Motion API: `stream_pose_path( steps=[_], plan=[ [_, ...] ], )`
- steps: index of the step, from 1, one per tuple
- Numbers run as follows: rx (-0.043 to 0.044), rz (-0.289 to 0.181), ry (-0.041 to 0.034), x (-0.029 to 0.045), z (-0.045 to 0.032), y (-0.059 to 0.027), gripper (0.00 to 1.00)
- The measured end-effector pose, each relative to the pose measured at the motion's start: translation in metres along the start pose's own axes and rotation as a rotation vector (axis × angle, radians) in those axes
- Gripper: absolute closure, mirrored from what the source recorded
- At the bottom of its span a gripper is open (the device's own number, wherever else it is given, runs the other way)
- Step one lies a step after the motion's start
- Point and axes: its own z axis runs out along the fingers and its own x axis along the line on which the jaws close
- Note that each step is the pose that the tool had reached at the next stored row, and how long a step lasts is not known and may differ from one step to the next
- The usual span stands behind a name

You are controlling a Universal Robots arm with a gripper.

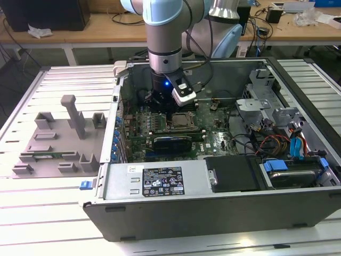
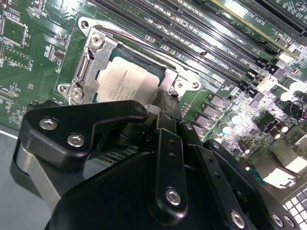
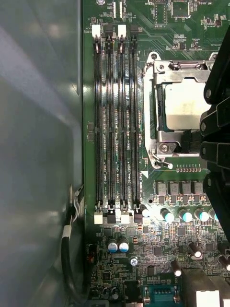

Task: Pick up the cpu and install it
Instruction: 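Close the cpu cover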

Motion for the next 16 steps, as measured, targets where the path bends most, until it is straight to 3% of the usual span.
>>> stream_pose_path(
  steps=[8, 14, 16],
  plan=[
    [0.0000, 0.000, 0.0000, 0.0000, -0.0001, 0.0000, 0.89],
    [0.0007, 0.000, 0.0000, -0.0002, -0.0045, -0.0001, 0.89],
    [0.0014, 0.000, 0.0000, -0.0004, -0.0092, -0.0002, 0.89]
  ],
)
